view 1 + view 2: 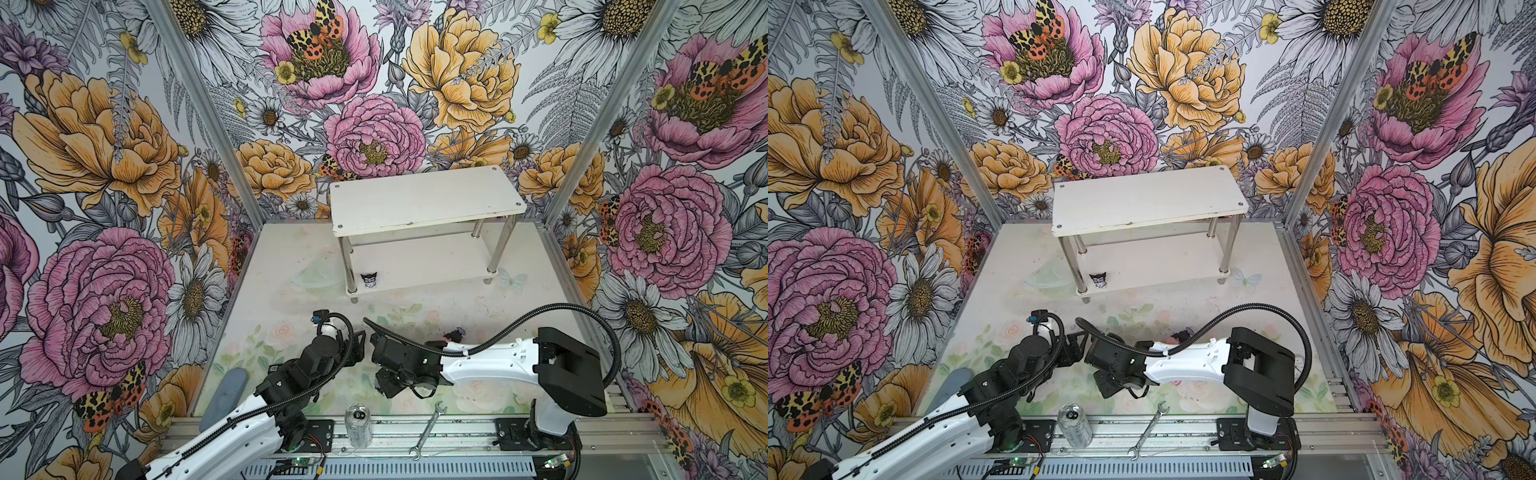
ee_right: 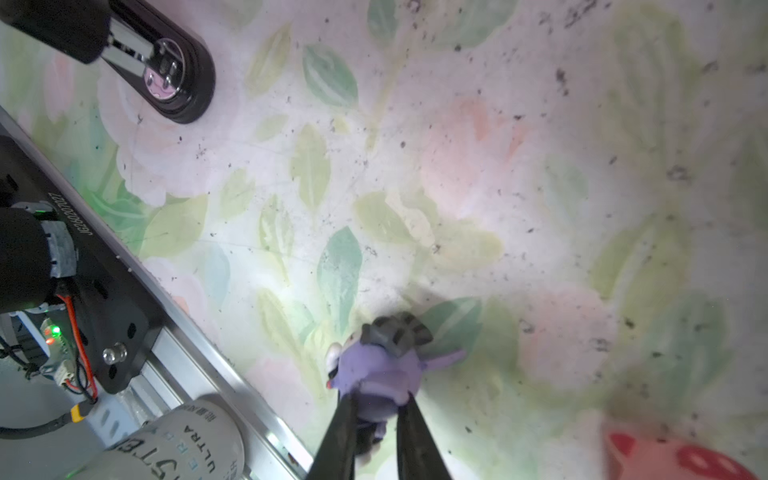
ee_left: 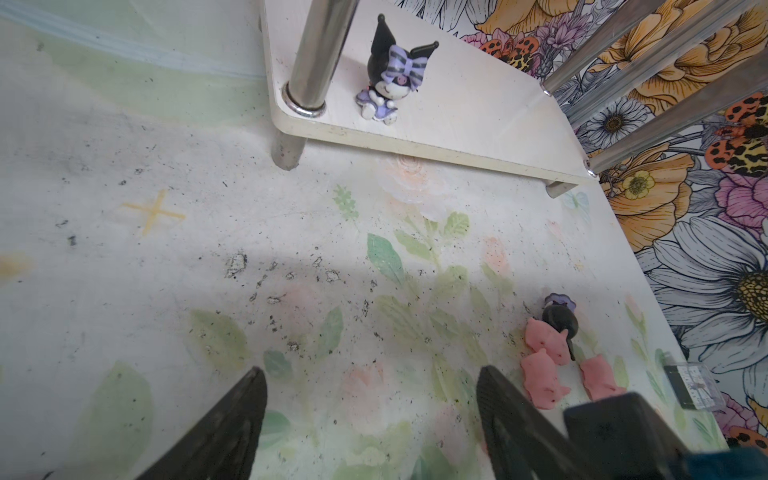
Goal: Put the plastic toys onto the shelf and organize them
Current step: 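Lift the purple figurine with the right gripper off the table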
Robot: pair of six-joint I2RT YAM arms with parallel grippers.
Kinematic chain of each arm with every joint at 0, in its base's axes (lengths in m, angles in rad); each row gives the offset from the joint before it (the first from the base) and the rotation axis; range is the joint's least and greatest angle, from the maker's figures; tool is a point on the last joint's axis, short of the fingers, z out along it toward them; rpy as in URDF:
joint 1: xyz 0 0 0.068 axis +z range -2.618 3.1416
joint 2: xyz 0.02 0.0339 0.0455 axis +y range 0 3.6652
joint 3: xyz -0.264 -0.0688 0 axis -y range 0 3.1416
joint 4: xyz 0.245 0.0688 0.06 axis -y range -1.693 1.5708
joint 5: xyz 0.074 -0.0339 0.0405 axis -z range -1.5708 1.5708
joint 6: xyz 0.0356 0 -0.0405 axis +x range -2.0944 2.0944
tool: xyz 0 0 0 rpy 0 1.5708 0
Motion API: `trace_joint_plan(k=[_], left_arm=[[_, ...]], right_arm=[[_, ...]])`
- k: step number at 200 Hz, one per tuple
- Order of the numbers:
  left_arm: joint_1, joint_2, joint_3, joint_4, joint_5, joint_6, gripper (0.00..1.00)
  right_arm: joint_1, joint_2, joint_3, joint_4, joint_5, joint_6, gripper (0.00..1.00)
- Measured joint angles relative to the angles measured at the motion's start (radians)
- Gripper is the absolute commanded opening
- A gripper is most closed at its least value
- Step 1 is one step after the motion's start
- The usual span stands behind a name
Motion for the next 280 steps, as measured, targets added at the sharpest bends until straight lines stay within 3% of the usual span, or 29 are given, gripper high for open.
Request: trace_joint_plan(k=[46, 69, 83, 90, 123, 165, 194, 234, 280], left_arm=[[0.029, -0.027, -0.016, -0.011, 0.015, 0.001, 0.81], [0.046, -0.026, -0.021, -0.014, 0.027, 0.004, 0.83], [0.06, -0.022, -0.023, -0.014, 0.037, 0.004, 0.83], [0.067, -0.018, -0.024, -0.011, 0.041, 0.004, 0.83], [0.092, 0.013, -0.032, 0.011, 0.064, 0.004, 0.83], [0.106, 0.031, -0.044, 0.036, 0.075, 0.005, 0.84], [0.124, 0.031, -0.046, 0.048, 0.098, 0.005, 0.84], [0.137, 0.031, -0.062, 0.061, 0.127, 0.004, 0.84], [0.14, 0.022, -0.066, 0.063, 0.141, 0.004, 0.84]], right_arm=[[-0.06, -0.016, 0.008, -0.058, 0.03, -0.14, 0.15], [-0.067, -0.055, 0.001, -0.083, 0.066, -0.198, 0.37], [-0.067, -0.085, -0.009, -0.091, 0.084, -0.228, 0.4], [-0.067, -0.1, -0.014, -0.095, 0.091, -0.236, 0.36], [-0.035, -0.156, -0.024, -0.104, 0.102, -0.241, 0.0], [0.077, -0.137, -0.056, 0.005, 0.024, -0.192, 0.0], [0.093, -0.081, -0.111, 0.103, -0.026, -0.147, 0.0], [0.054, -0.046, -0.177, 0.166, -0.024, -0.126, 0.0], [-0.09, -0.09, -0.272, 0.225, 0.023, -0.131, 0.0]])
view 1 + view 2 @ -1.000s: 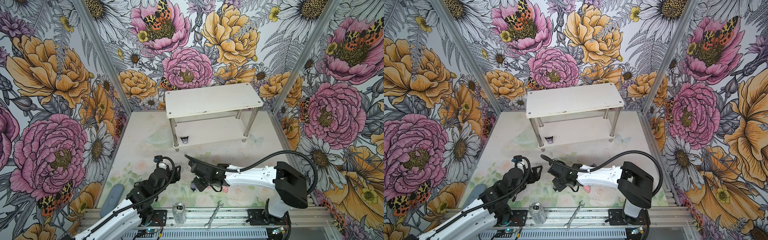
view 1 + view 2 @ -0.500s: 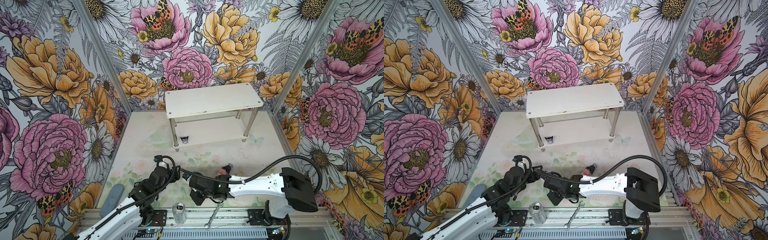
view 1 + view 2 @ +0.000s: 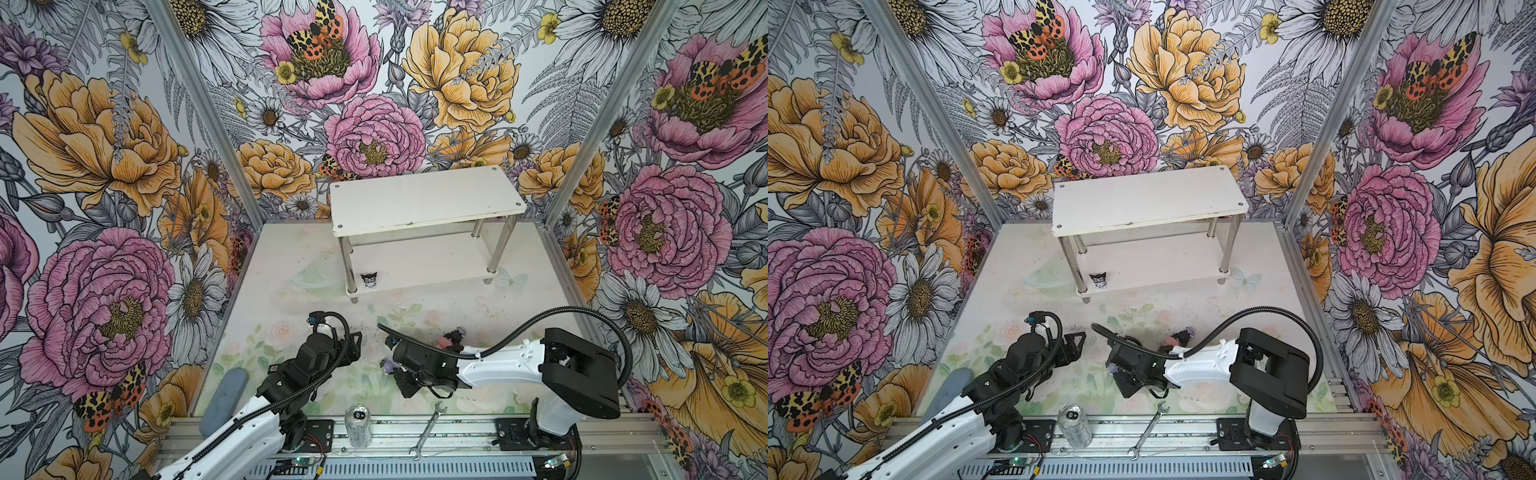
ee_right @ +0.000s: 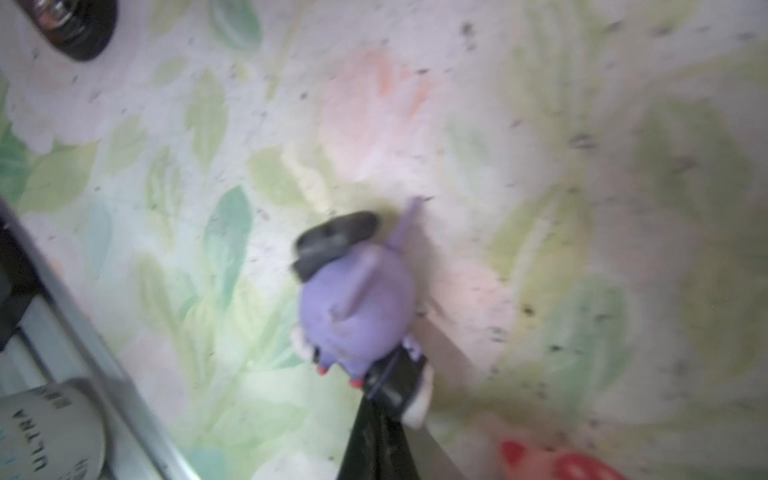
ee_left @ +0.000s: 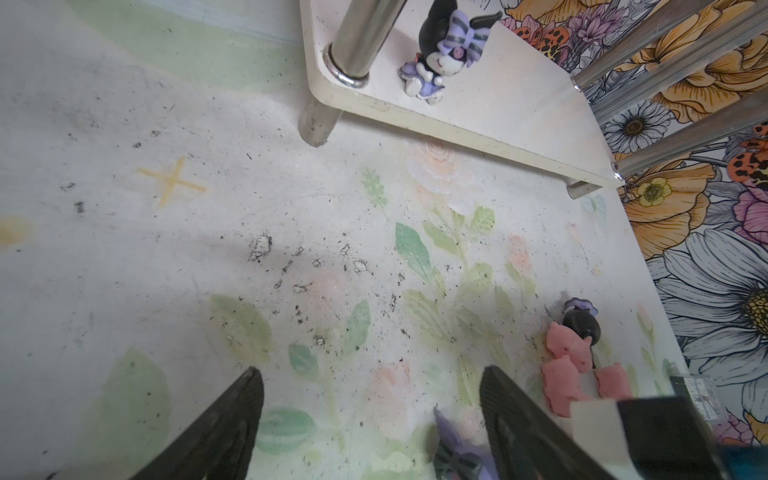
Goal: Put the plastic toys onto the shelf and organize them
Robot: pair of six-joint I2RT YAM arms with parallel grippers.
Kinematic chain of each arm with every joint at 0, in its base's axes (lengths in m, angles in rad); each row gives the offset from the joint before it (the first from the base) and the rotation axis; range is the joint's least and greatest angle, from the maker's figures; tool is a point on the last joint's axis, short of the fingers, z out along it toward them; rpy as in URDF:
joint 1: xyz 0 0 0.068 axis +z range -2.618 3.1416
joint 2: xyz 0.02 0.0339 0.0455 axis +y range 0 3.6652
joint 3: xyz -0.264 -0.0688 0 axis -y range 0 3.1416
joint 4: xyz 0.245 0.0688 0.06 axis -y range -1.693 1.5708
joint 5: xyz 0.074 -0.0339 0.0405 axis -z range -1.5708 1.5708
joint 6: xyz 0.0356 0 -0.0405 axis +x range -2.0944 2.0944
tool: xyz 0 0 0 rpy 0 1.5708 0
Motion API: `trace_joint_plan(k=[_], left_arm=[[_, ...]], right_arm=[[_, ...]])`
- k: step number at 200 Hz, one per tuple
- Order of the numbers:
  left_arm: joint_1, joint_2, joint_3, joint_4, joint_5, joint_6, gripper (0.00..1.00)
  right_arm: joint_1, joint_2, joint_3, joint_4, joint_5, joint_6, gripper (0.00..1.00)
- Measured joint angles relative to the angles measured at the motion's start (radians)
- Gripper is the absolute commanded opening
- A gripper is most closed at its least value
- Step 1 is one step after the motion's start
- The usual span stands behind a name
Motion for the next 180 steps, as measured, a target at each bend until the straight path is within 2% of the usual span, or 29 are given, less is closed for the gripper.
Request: trace_joint_plan(k=[33, 46, 68, 80, 105, 117, 162, 180], left_arm=[[0.002, 0.0, 0.0, 0.009, 0.003, 0.0, 0.84], [0.002, 0.0, 0.0, 0.008, 0.003, 0.0, 0.84], [0.004, 0.0, 0.0, 0.007, 0.002, 0.0, 0.84], [0.009, 0.0, 0.0, 0.006, 0.003, 0.0, 0.84], [0.017, 0.0, 0.0, 0.007, 0.003, 0.0, 0.84], [0.016, 0.0, 0.0, 0.008, 0.003, 0.0, 0.84], [0.017, -0.003, -0.01, 0.009, 0.006, 0.0, 0.85], [0.019, -0.013, -0.011, 0.005, 0.007, 0.001, 0.85]], right_arm=[[-0.099, -0.049, -0.034, 0.003, 0.022, -0.008, 0.0], [-0.106, -0.083, -0.035, -0.006, 0.024, -0.006, 0.0], [-0.091, -0.164, -0.023, -0.058, 0.026, 0.01, 0.07], [-0.076, -0.189, 0.01, -0.106, 0.029, 0.028, 0.12], [-0.037, -0.188, 0.113, -0.183, 0.027, 0.074, 0.34], [-0.021, -0.168, 0.162, -0.212, 0.022, 0.08, 0.4], [0.013, 0.016, 0.31, -0.264, 0.028, 0.071, 0.39], [0.012, 0.064, 0.332, -0.281, 0.035, 0.05, 0.31]])
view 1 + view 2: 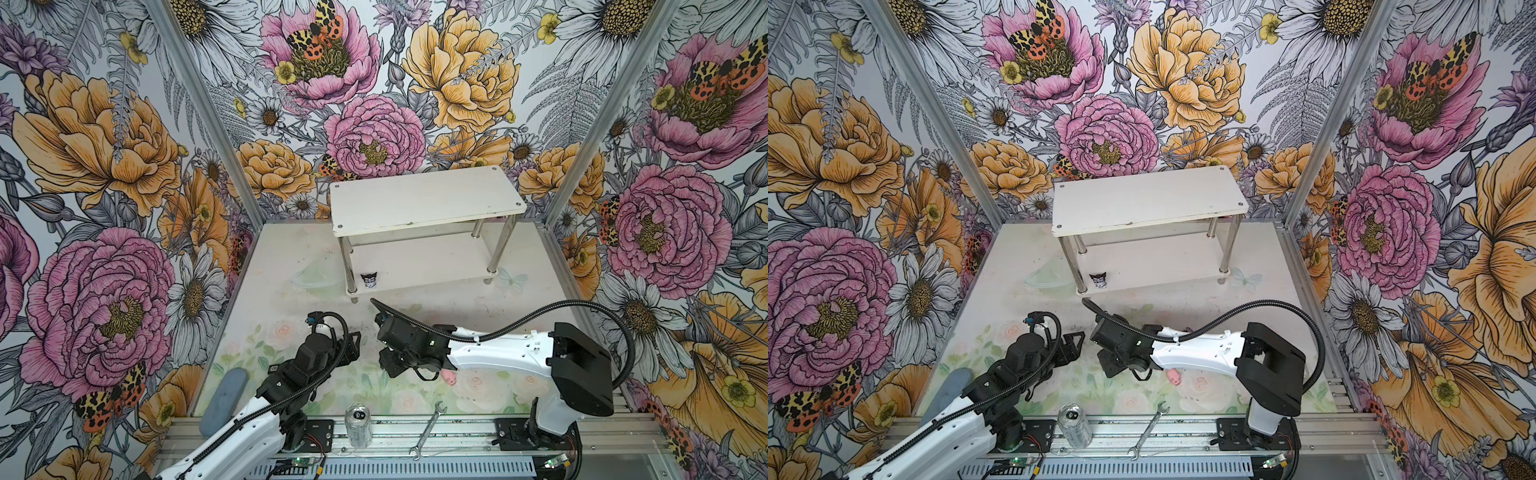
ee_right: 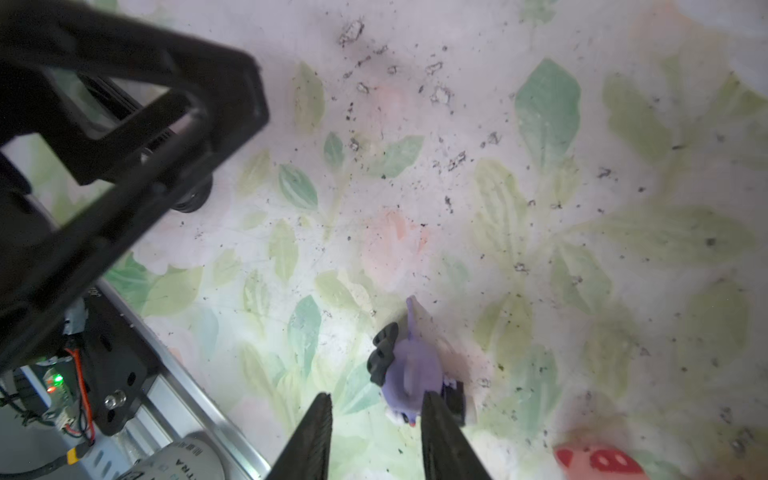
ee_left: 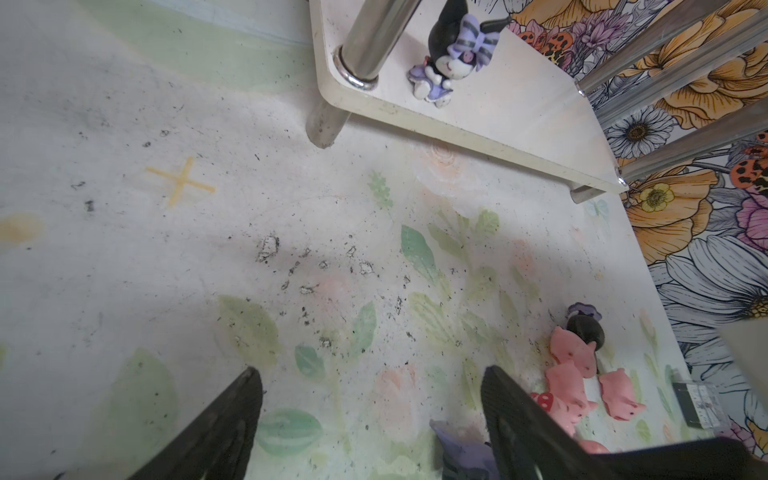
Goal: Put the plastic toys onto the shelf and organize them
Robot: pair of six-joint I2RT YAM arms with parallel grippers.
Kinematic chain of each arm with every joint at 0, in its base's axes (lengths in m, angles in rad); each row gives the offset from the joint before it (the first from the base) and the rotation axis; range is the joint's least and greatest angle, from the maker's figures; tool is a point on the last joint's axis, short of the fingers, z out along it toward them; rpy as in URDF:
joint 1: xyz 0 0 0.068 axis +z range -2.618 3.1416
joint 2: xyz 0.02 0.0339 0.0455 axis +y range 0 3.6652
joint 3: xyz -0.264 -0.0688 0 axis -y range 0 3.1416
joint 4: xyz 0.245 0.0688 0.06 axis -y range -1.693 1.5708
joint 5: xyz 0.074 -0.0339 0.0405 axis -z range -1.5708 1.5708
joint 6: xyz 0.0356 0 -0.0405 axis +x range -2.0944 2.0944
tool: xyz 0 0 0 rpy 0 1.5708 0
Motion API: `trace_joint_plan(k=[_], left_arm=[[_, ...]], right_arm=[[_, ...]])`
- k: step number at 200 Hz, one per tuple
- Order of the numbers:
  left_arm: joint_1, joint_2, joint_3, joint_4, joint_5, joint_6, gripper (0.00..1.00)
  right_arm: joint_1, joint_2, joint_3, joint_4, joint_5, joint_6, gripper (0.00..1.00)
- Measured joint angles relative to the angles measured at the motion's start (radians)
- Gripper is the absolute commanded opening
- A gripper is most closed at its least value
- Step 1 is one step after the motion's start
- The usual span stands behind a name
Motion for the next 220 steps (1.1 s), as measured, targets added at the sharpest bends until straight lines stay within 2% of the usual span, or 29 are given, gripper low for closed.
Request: trace_joint_plan(k=[97, 161, 192, 220], left_arm=[[0.01, -0.01, -0.012, 0.001, 0.005, 0.0, 0.85], [0.011, -0.008, -0.019, 0.001, 0.007, 0.0, 0.85], [0.012, -0.008, -0.019, 0.002, 0.008, -0.001, 0.85], [0.019, -0.004, -0.019, 0.005, 0.014, -0.001, 0.85]], right_arm=[[-0.008, 0.078, 0.034, -0.011, 0.031, -0.064, 0.14], [-0.038, 0.076, 0.007, 0.053, -0.008, -0.136, 0.0], [-0.051, 0.033, -0.079, 0.169, -0.042, -0.208, 0.0], [-0.058, -0.045, -0.258, 0.422, -0.066, -0.261, 0.0]])
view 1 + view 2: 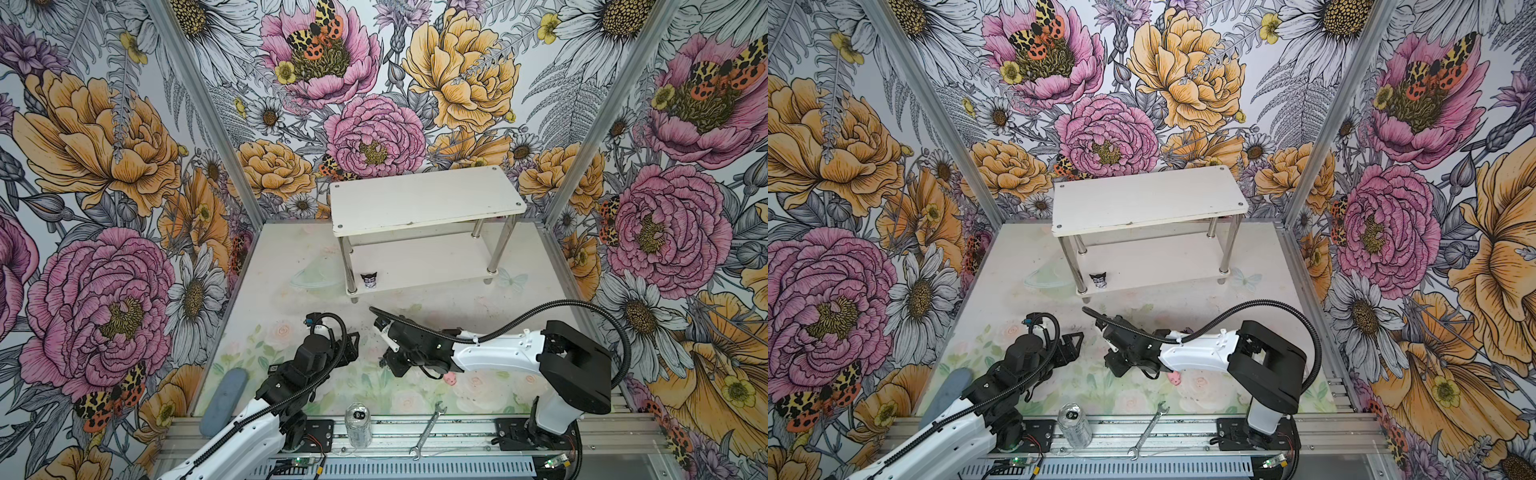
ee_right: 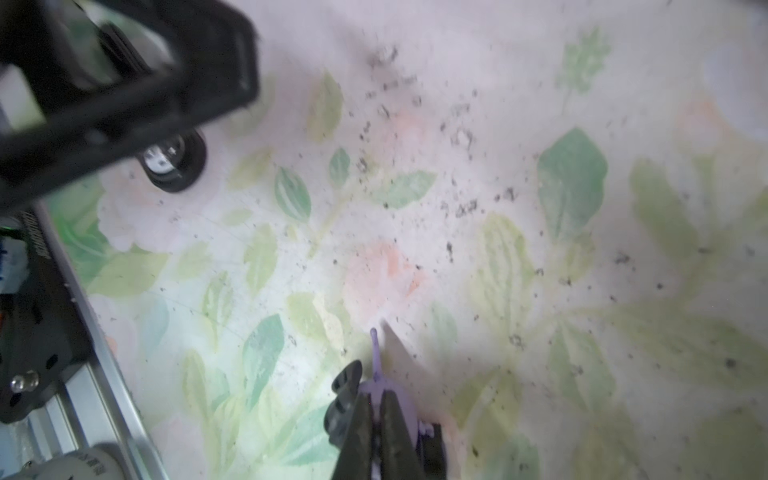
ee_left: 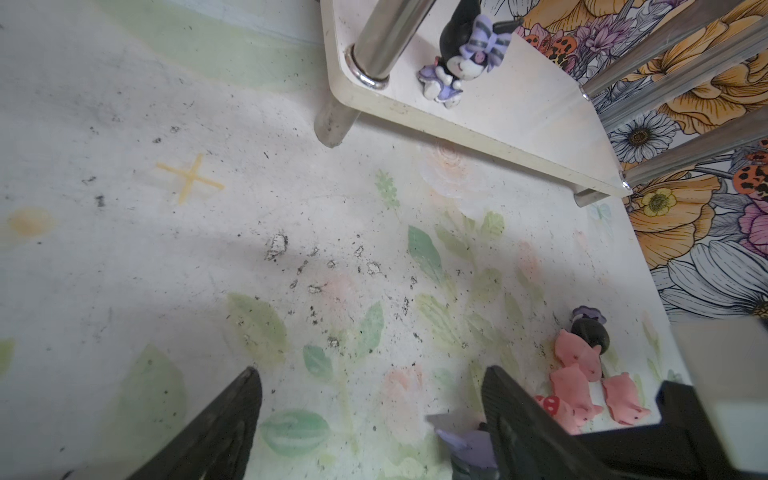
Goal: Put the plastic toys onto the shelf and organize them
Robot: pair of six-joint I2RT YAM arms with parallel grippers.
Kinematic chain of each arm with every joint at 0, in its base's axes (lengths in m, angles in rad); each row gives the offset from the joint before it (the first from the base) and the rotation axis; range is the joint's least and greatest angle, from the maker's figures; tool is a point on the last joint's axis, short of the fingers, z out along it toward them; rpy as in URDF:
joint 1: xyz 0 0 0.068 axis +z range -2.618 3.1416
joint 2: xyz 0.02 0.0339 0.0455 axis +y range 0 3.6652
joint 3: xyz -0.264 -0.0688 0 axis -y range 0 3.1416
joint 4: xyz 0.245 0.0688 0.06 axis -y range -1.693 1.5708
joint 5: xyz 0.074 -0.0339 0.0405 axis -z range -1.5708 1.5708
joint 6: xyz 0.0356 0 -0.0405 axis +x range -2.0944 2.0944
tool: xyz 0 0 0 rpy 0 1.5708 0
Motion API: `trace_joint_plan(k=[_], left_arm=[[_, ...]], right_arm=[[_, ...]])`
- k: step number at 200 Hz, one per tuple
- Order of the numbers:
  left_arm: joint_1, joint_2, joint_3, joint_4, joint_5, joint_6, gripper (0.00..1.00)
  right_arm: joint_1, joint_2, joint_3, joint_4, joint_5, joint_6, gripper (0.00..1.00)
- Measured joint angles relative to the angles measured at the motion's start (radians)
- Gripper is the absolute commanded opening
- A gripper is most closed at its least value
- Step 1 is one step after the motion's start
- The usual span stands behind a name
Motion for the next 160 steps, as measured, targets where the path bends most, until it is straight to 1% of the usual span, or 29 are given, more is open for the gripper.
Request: trace_joint_plan(k=[19, 39, 51, 72, 108, 124, 140, 160], left_arm=[[0.002, 0.004, 0.0, 0.003, 0.002, 0.0, 0.85], [0.003, 0.006, 0.0, 0.004, 0.004, -0.001, 0.85], [0.003, 0.009, 0.0, 0.006, 0.005, -0.002, 0.84], [0.003, 0.016, 0.0, 0.007, 0.005, -0.005, 0.84], [0.003, 0.039, 0.0, 0.017, 0.007, -0.026, 0.84], [0.003, 0.06, 0.0, 0.026, 0.007, -0.03, 0.84], [0.003, 0.086, 0.0, 0.036, 0.007, -0.037, 0.84], [0.003, 0.124, 0.0, 0.056, 0.007, -0.042, 0.84]], right_arm=[[-0.003, -0.029, -0.136, 0.242, -0.002, -0.024, 0.0], [-0.003, -0.02, -0.248, 0.492, -0.002, -0.042, 0.0], [-0.003, 0.006, -0.29, 0.623, -0.002, -0.051, 0.0], [-0.003, 0.063, -0.332, 0.803, -0.002, -0.064, 0.01], [-0.003, 0.135, -0.385, 1.007, -0.002, -0.069, 0.07], [-0.003, 0.148, -0.42, 1.08, -0.001, -0.062, 0.15], [-0.003, 0.15, -0.455, 1.118, 0.002, -0.052, 0.2], [-0.003, 0.15, -0.486, 1.137, 0.008, -0.04, 0.23]])
